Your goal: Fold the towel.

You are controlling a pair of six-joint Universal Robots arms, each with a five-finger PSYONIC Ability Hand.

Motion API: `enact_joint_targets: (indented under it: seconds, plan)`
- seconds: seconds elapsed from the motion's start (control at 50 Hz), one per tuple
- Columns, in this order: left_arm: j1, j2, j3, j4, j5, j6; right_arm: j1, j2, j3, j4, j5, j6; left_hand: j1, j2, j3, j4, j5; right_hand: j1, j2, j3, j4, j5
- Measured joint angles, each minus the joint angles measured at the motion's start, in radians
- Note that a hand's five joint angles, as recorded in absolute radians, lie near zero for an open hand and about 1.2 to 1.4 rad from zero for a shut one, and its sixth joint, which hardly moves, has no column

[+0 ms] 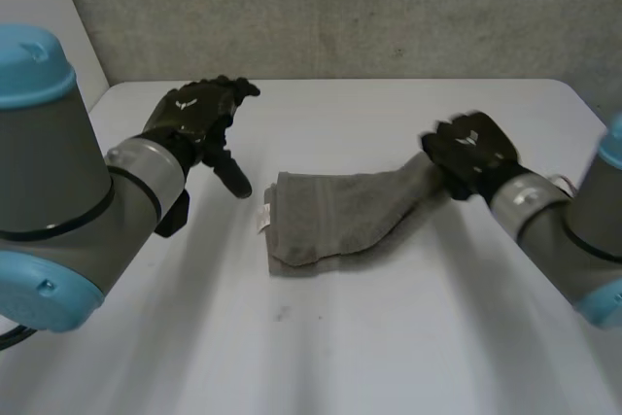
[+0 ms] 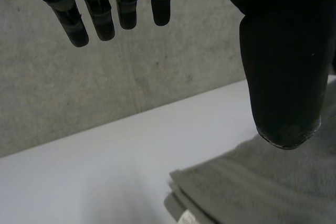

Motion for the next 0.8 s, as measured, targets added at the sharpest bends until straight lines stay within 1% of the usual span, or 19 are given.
enact_joint_targets:
  seconds: [0.06,0.08,0.14,0.18,0.24,0.28,0.32,0.34,0.36,0.38,0.4,0.48,0.5,0.52,0.56,0.6,0.64,0.7,0.8]
  plan:
    - [-0.007,0.001,0.036,-0.019,-0.003,-0.001,0.112,0.054,-0.125,0.064,-0.019,-0.01,-0.006,-0.005,-0.006,-0.007,-0.002,0.004,0.008,0.0,0.0,0.0]
    - [-0.008,0.001,0.042,-0.021,-0.003,-0.001,0.13,0.065,-0.144,0.075,-0.023,-0.014,-0.006,-0.006,-0.008,-0.008,-0.002,0.005,0.01,0.0,0.0,0.0]
    - [-0.009,0.003,0.056,-0.024,-0.003,-0.002,0.239,0.155,-0.264,0.157,-0.05,-0.055,-0.008,-0.008,-0.009,-0.01,-0.005,0.005,0.01,0.0,0.0,0.0]
    - [-0.009,0.003,0.06,-0.023,-0.002,-0.003,0.307,0.234,-0.345,0.227,-0.069,-0.104,-0.016,-0.014,-0.017,-0.016,-0.006,0.005,0.01,0.0,0.0,0.0]
    - [-0.009,0.001,0.059,-0.02,-0.002,-0.004,0.362,0.321,-0.422,0.31,-0.081,-0.177,-0.017,-0.018,-0.021,-0.02,-0.007,0.005,0.008,0.0,0.0,0.0]
    - [-0.009,-0.001,0.057,-0.018,-0.001,-0.005,0.386,0.368,-0.464,0.361,-0.084,-0.226,-0.022,-0.021,-0.023,-0.023,-0.007,-0.214,-0.195,-0.213,-0.215,-0.217]
    - [-0.009,-0.006,0.054,-0.012,0.002,-0.004,0.403,0.401,-0.495,0.403,-0.081,-0.263,-0.022,-0.022,-0.024,-0.025,-0.007,-0.639,-0.619,-0.637,-0.637,-0.642]
    - [-0.009,-0.007,0.055,-0.011,0.002,-0.004,0.404,0.402,-0.499,0.407,-0.079,-0.264,-0.022,-0.022,-0.024,-0.025,-0.007,-0.675,-0.676,-0.674,-0.675,-0.681]
    - [-0.008,-0.012,0.056,-0.005,0.003,-0.004,0.405,0.4,-0.504,0.41,-0.074,-0.258,-0.022,-0.022,-0.024,-0.024,-0.007,-0.891,-0.882,-0.897,-0.899,-0.915]
    - [-0.008,-0.018,0.058,0.001,0.004,-0.003,0.404,0.392,-0.504,0.408,-0.068,-0.239,-0.022,-0.02,-0.022,-0.023,-0.007,-0.984,-0.993,-1.025,-1.019,-1.035]
    - [-0.008,-0.021,0.06,0.004,0.004,-0.003,0.402,0.386,-0.502,0.405,-0.064,-0.227,-0.022,-0.02,-0.022,-0.023,-0.007,-1.012,-1.021,-1.06,-1.055,-1.071]
    - [-0.009,-0.049,0.08,0.03,0.005,-0.001,0.374,0.308,-0.451,0.357,-0.038,-0.052,-0.022,-0.02,-0.022,-0.023,-0.007,-1.055,-1.047,-1.093,-1.082,-1.087]
    - [-0.009,-0.067,0.095,0.041,0.004,-0.001,0.337,0.257,-0.406,0.327,-0.02,0.068,-0.021,-0.02,-0.022,-0.023,-0.007,-1.055,-1.047,-1.093,-1.082,-1.087]
    - [-0.009,-0.074,0.101,0.044,0.003,-0.001,0.325,0.243,-0.393,0.319,-0.015,0.102,-0.021,-0.02,-0.022,-0.023,-0.007,-1.055,-1.047,-1.093,-1.082,-1.087]
    - [-0.01,-0.097,0.121,0.053,0.001,-0.001,0.265,0.183,-0.334,0.287,0.008,0.255,-0.02,-0.02,-0.022,-0.023,-0.007,-1.055,-1.047,-1.093,-1.082,-1.087]
    - [-0.011,-0.121,0.143,0.059,0.001,-0.003,0.211,0.14,-0.285,0.267,0.025,0.374,-0.019,-0.019,-0.022,-0.023,-0.007,-1.055,-1.047,-1.093,-1.082,-1.087]
    - [-0.012,-0.149,0.165,0.061,0.0,-0.005,0.167,0.114,-0.249,0.259,0.036,0.451,-0.019,-0.017,-0.022,-0.022,-0.007,-1.055,-1.047,-1.093,-1.082,-1.087]
    - [-0.019,-0.199,0.204,0.062,0.0,-0.01,0.119,0.096,-0.213,0.26,0.045,0.506,-0.019,-0.015,-0.017,-0.017,-0.007,-1.055,-1.047,-1.093,-1.082,-1.087]
    - [-0.054,-0.315,0.288,0.058,0.0,-0.013,0.073,0.103,-0.197,0.274,0.048,0.51,-0.019,-0.009,-0.012,-0.013,-0.007,-1.055,-1.047,-1.093,-1.082,-1.087]
